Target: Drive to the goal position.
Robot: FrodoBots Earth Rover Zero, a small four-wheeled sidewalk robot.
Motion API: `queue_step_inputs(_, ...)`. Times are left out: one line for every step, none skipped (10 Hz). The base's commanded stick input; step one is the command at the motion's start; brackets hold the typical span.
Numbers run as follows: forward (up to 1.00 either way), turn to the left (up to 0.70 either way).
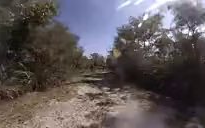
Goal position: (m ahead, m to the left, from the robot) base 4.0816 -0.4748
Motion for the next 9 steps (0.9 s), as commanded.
queue_step_inputs(0.7,0.0)
queue_step_inputs(0.7,0.0)
queue_step_inputs(0.7,0.0)
queue_step_inputs(0.7,0.0)
queue_step_inputs(0.7,0.0)
queue_step_inputs(0.7,0.0)
queue_step_inputs(0.7,0.0)
queue_step_inputs(0.62,0.0)
queue_step_inputs(0.5,0.0)
